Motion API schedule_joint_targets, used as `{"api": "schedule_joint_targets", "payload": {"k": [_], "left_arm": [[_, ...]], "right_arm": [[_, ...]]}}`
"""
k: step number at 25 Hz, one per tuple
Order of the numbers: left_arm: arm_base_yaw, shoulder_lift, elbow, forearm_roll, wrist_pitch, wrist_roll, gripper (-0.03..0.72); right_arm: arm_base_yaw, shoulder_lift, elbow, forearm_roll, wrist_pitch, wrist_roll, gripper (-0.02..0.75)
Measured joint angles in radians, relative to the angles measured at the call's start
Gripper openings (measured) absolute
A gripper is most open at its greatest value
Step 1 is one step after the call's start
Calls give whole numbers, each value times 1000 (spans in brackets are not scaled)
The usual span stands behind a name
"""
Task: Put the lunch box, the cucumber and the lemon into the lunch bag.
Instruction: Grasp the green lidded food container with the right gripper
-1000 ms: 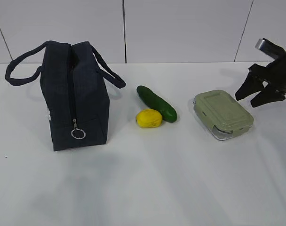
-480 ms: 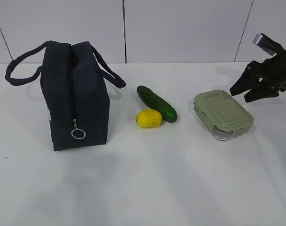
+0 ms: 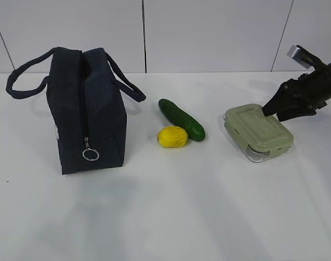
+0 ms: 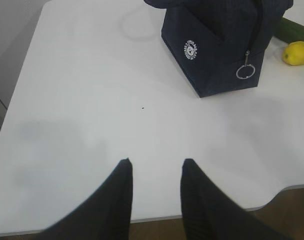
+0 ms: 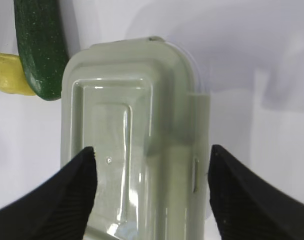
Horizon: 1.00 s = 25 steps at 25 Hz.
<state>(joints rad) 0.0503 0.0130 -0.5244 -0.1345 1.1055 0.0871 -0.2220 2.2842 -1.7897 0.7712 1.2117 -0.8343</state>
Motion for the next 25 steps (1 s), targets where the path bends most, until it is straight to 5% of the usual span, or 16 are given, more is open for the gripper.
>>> {"api": "schedule_joint_targets", "payload": {"k": [25], "left_arm": [[0, 0, 0, -18, 0, 0, 235]], "right_arm": [[0, 87, -14, 107, -11, -83, 497]]}}
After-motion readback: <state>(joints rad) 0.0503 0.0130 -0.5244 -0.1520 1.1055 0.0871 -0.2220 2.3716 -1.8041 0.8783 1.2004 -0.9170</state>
